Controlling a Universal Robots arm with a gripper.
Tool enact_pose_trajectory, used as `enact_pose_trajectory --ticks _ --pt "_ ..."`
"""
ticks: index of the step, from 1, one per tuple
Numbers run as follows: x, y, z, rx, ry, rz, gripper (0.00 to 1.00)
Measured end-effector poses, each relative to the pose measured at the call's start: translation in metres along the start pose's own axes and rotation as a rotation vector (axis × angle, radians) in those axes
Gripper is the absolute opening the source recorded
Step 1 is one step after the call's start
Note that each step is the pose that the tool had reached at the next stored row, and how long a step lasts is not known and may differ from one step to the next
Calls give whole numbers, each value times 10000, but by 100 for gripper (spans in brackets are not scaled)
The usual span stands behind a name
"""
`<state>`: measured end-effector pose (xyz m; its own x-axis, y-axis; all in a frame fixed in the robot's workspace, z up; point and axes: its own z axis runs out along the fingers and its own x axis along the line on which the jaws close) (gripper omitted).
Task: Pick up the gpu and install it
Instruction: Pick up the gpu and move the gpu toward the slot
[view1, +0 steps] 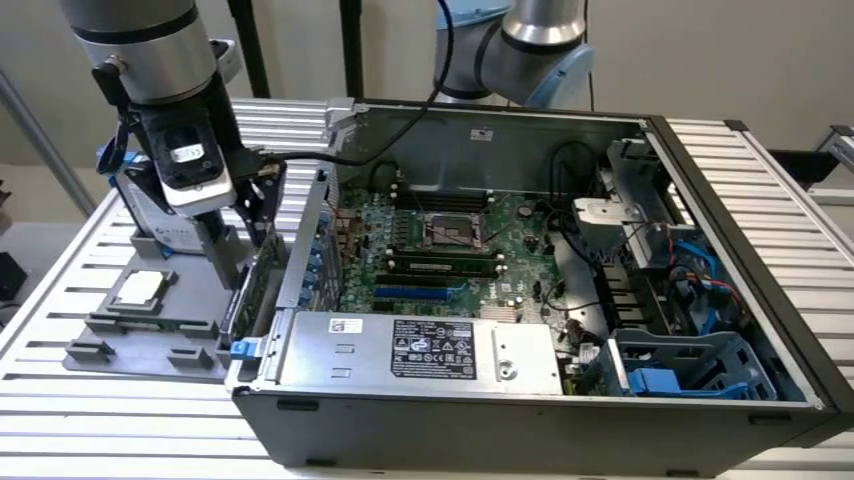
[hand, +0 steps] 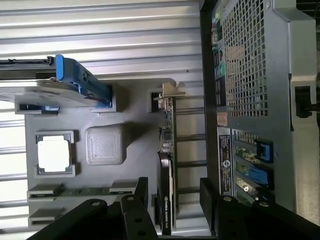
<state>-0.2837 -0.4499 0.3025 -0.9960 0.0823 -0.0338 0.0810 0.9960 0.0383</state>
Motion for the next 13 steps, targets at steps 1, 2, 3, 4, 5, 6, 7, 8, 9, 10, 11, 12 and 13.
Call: enact_pose_trajectory --ticks 1,2,3,4,5,6,7,8,9,10,11,12,13 --pt "1 -1 18 -1 0 0 100" --pt "2 -2 36 0 0 0 100" --pt "3 -3 55 -1 -1 0 100" --pt "4 -5 72 -1 -1 0 100" --pt "5 -7 91 -1 -1 1 100" --pt "7 -9 109 0 0 1 100" --pt "8 -13 127 0 0 0 100" --pt "9 -18 145 0 0 0 100" --pt "10 -23 163 -1 0 0 100" --pt "12 -29 180 0 0 0 100" --pt "13 -37 199 -2 -1 -1 100" --pt "15 -47 217 0 0 0 100" --pt "16 -55 234 1 1 0 100"
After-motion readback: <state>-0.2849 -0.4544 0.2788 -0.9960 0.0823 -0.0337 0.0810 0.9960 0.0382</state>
